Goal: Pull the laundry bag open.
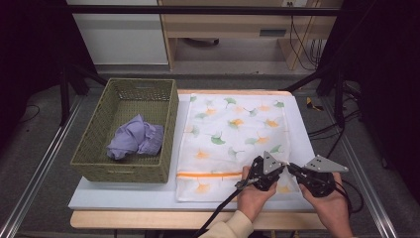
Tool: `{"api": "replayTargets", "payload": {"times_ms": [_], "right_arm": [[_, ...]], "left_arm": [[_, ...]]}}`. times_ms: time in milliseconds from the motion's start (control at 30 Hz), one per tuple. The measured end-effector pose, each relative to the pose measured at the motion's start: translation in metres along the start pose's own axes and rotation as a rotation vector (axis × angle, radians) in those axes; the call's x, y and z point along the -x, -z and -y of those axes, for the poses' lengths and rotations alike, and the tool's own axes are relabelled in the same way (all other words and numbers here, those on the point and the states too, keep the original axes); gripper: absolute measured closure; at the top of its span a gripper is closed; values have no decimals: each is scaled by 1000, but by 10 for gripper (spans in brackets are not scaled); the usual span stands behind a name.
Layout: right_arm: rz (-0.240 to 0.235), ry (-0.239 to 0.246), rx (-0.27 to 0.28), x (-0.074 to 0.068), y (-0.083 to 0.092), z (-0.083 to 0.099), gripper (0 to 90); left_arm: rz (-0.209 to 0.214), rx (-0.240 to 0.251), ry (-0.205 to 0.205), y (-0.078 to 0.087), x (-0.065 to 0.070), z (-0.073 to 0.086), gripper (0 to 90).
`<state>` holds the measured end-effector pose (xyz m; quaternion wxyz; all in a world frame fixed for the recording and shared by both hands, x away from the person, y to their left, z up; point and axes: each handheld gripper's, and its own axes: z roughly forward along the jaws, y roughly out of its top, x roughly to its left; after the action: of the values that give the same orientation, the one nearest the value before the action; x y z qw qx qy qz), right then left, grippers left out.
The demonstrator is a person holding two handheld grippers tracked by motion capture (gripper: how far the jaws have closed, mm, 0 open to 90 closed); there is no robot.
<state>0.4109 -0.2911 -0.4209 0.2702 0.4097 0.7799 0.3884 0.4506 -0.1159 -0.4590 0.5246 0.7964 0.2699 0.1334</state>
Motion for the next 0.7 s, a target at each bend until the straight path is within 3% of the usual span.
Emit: {"api": "replayTargets", "payload": {"times_ms": [100, 367, 400, 467, 567, 700], "right_arm": [[18, 15, -8, -2, 0, -1, 863], [59, -7, -14, -9, 6, 4, 863], [66, -5, -15, -9, 6, 5, 863], [67, -21, -11, -7, 8, 7, 863], [71, -34, -17, -5, 6, 10, 863], [67, -64, -22, -2, 2, 14, 863]], "left_arm": [[-11, -6, 5, 2, 3, -1, 894], [-47, -30, -2, 5, 11, 3, 894], [-54, -39, 15, 6, 11, 5, 894], [-68, -51, 9, 6, 12, 7, 895], [-68, -64, 41, 4, 12, 9, 894], [-79, -82, 45, 3, 12, 11, 894]]}}
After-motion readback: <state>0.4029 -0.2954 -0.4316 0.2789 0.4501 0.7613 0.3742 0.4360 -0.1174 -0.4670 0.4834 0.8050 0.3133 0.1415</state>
